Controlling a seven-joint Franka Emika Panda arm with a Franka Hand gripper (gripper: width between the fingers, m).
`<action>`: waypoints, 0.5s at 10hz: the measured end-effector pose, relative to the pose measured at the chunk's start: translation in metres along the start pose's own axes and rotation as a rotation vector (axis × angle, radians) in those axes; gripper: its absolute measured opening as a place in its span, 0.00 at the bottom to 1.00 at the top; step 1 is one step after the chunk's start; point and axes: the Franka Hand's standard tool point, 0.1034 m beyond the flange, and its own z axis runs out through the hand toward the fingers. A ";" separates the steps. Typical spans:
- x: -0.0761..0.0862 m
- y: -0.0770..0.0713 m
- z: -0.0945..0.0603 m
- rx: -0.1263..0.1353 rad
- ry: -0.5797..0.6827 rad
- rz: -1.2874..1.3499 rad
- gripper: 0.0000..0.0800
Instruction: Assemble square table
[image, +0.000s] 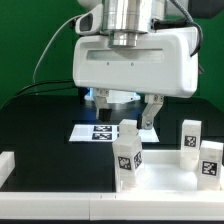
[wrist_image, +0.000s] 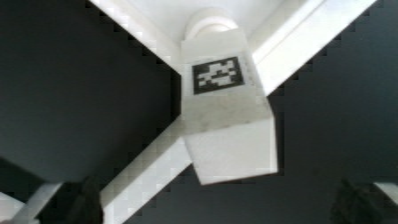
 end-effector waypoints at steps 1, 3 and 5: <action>-0.003 -0.001 0.000 0.056 -0.047 0.058 0.81; -0.008 -0.006 0.007 0.126 -0.106 0.091 0.81; 0.000 -0.009 0.008 0.140 -0.128 0.080 0.81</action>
Offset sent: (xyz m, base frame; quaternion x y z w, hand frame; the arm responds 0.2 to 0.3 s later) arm 0.0221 0.0311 -0.0010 0.1249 -0.1331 -0.0001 0.9832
